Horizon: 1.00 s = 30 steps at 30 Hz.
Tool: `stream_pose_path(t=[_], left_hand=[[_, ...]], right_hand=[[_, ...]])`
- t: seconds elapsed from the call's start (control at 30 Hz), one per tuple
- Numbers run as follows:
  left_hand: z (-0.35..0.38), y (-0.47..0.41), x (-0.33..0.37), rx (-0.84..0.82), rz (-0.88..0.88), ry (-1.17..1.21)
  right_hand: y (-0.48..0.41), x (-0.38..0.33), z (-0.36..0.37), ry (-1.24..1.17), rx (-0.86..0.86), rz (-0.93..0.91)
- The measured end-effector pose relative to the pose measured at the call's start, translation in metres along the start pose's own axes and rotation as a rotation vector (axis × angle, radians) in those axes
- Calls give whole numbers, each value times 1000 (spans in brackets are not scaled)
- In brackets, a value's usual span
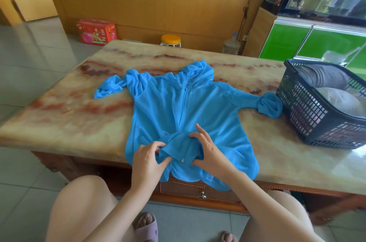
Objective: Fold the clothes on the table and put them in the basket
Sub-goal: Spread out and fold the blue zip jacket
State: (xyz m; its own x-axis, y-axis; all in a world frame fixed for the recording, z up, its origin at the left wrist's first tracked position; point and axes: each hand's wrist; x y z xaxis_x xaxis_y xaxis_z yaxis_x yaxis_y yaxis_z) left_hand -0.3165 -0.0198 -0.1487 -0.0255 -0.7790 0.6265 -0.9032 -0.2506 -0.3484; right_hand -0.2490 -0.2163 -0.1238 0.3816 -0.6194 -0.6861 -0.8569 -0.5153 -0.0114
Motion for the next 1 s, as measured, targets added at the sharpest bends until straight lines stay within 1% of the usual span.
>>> stream_pose_path(t=[0.1,0.2,0.33,0.43,0.53,0.57,0.6,0.63,0.7,0.73,0.8,0.87,1.0], left_hand=[[-8,0,5,-14,64,45],[-19,3,0,-45,132,76],[-35,17,-12,-130,214,91],[-44,31,-19,-241,216,87],[-44,45,-29,-359,236,35],[-45,47,-31,-360,217,38],[-46,48,-35,-334,188,71],[-48,46,-36,-290,149,98],[-53,38,-35,-220,66,137],[-54,32,-36,-192,47,143],[-55,20,-36,-168,23,105],[-54,6,-30,-166,29,72],[-44,-25,-19,-145,50,-5]], right_hand=[[3,-1,-7,-64,97,-25],[10,-4,-18,-138,89,-68],[26,-9,-25,-114,-69,-134],[40,-14,-27,-38,-157,-203],[54,-13,-18,128,-291,-317],[58,-12,-13,182,-332,-341],[63,-11,-10,177,-356,-340],[67,-13,-10,102,-355,-309],[71,-19,-13,-149,-280,-183],[70,-19,-15,-226,-215,-129],[58,-17,-17,-199,-88,-95],[42,-11,-17,-138,-7,-78],[7,1,-23,-38,136,86]])
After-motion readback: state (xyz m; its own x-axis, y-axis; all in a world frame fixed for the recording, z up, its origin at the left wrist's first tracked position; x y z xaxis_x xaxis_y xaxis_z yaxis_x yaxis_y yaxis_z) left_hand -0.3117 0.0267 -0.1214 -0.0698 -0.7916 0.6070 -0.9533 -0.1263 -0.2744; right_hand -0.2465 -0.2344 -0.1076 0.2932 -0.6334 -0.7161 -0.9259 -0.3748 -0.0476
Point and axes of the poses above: each hand's wrist, its own y-axis away from the middle knuckle, its own z-axis out of the palm, x = y × z, and after that the axes turned 3 degrees about -y, right-handed
